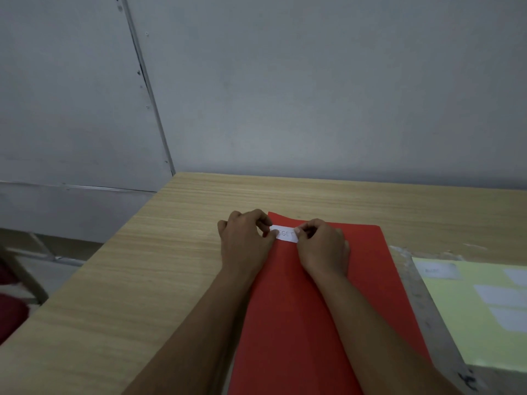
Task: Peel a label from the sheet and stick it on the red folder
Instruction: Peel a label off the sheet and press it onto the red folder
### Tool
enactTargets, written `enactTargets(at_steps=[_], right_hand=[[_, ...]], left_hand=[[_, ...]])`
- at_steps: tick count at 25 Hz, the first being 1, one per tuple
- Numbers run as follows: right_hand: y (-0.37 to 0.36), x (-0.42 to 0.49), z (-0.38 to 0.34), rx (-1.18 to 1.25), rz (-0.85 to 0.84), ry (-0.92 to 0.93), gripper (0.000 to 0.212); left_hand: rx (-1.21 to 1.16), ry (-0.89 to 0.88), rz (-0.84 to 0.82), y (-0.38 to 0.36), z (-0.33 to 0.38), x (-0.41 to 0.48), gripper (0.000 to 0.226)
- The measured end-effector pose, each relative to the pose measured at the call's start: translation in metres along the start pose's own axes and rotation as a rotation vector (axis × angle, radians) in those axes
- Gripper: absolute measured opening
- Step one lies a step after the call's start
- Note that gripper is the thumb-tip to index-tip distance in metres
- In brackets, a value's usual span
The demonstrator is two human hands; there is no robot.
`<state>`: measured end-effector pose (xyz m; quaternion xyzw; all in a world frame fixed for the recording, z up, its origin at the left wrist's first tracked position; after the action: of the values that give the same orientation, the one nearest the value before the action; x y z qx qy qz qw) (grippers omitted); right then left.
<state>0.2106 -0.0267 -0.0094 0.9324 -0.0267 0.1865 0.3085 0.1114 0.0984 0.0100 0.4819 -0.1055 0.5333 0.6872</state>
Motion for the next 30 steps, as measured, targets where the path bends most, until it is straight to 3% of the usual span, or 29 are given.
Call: enactTargets(at_steps=[30], right_hand=[[0.0024,-0.0041,-0.0058,-0.094,0.010,0.066,0.009]], left_hand=[[0.043,0.001,-0.092,-0.0073,-0.0064,0.0016,0.017]])
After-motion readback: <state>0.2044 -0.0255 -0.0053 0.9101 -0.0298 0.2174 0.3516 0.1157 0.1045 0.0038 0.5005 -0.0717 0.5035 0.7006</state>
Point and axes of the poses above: each hand's wrist, its own x-axis towards the middle knuckle, its own y-axis out of the back of the hand, z = x × y, the point moved 3 cm from there along x, towards the middle knuckle, and after that the axes turned 14 degrees about z, right-handed, at the moved point
